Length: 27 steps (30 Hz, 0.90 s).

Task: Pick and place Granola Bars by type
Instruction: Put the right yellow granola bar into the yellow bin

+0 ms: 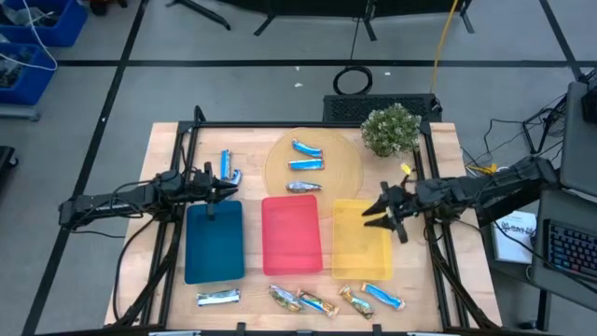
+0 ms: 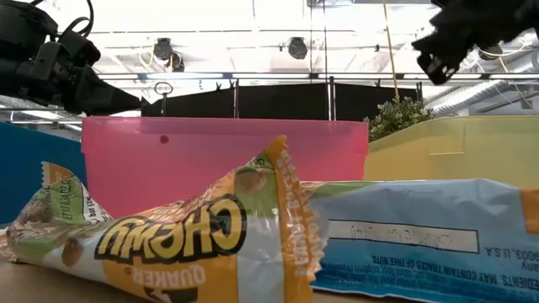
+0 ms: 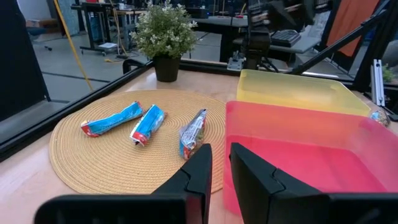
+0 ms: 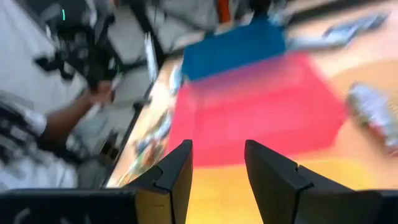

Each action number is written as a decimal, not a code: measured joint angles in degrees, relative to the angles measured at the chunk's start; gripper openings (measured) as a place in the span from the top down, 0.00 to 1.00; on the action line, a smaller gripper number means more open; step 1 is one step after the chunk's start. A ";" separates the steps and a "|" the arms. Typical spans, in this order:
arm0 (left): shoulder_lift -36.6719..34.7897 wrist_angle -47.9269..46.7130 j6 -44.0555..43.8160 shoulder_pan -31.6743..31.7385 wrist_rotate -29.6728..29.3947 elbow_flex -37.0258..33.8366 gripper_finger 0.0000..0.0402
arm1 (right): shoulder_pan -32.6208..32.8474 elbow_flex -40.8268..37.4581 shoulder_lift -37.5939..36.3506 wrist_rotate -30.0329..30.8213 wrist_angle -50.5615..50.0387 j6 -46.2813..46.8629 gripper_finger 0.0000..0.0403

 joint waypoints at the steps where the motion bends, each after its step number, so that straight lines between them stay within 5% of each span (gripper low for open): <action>1: 0.00 0.03 0.00 0.00 0.00 0.00 0.84 | 1.46 2.68 2.98 -0.01 -2.69 1.02 0.66; 11: 0.01 0.10 0.00 0.02 -0.02 0.00 0.84 | 16.14 21.05 24.38 -0.37 -17.91 29.82 0.66; 21: -0.01 0.14 0.00 0.02 -0.04 0.00 0.84 | 29.32 22.62 34.02 -4.55 -16.06 69.30 0.66; 27: -0.01 0.16 0.00 0.00 -0.04 0.00 0.84 | 34.00 22.62 37.01 -4.36 -19.17 80.47 0.66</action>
